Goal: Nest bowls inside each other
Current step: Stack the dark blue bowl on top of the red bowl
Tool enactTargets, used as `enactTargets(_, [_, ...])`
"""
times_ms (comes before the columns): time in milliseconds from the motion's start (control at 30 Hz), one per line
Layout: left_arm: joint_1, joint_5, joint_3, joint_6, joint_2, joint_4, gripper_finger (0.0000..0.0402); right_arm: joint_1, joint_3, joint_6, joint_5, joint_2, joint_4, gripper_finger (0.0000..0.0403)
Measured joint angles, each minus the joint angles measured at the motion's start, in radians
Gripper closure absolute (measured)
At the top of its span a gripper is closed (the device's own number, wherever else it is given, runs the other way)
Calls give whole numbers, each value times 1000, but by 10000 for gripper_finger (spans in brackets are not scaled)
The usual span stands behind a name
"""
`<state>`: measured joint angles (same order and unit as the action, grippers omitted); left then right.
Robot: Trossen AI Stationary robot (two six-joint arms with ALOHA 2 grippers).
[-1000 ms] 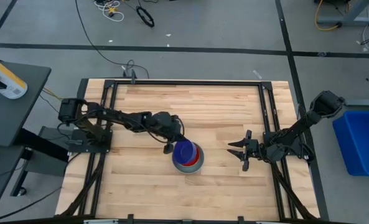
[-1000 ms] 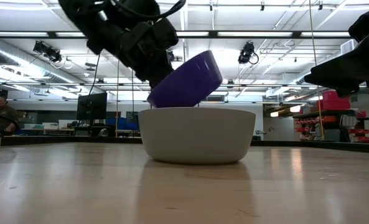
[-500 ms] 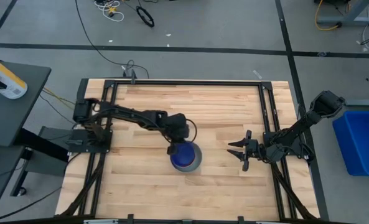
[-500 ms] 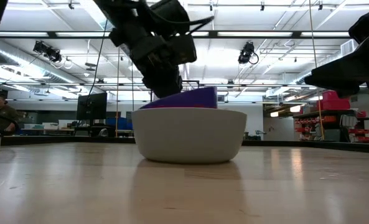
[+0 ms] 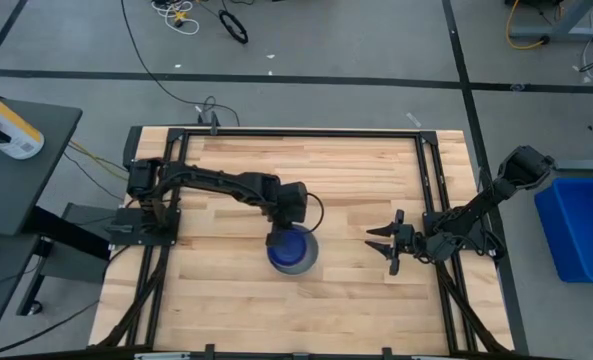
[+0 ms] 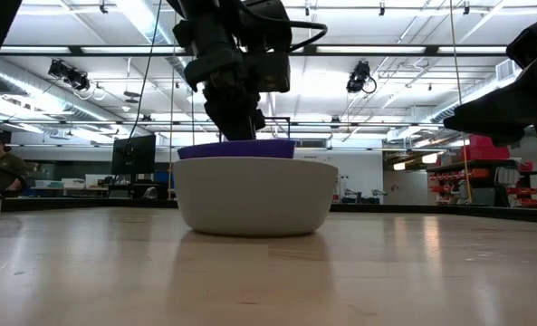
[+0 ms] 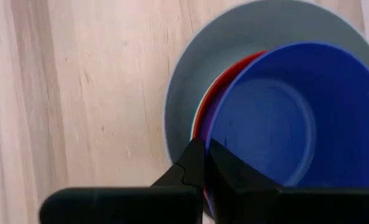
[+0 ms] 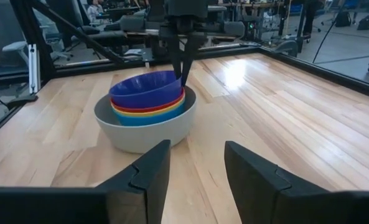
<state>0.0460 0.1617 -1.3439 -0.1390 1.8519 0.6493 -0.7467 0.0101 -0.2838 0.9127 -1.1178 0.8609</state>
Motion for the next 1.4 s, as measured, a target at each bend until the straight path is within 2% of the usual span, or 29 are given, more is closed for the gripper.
enactTargets(367, [1,12,-5,19,43,0,387,0,0,-16,3,0,3,234])
enactTargets(467, [1,12,-4,19,45,-6,344,0,0,-31,3,0,-9,229])
enactTargets(767, [0,12,-38,-1,43,30,171,0,0,-34,10,0,-21,213])
enactTargets(933, [0,37,-39,-24,43,41,109,0,0,-34,10,0,-29,210])
enactTargets(1100, [0,52,-39,-32,42,43,87,0,0,-34,10,0,-34,213])
enactTargets(1400, [0,-26,-39,-45,23,65,86,0,0,-38,10,0,-42,211])
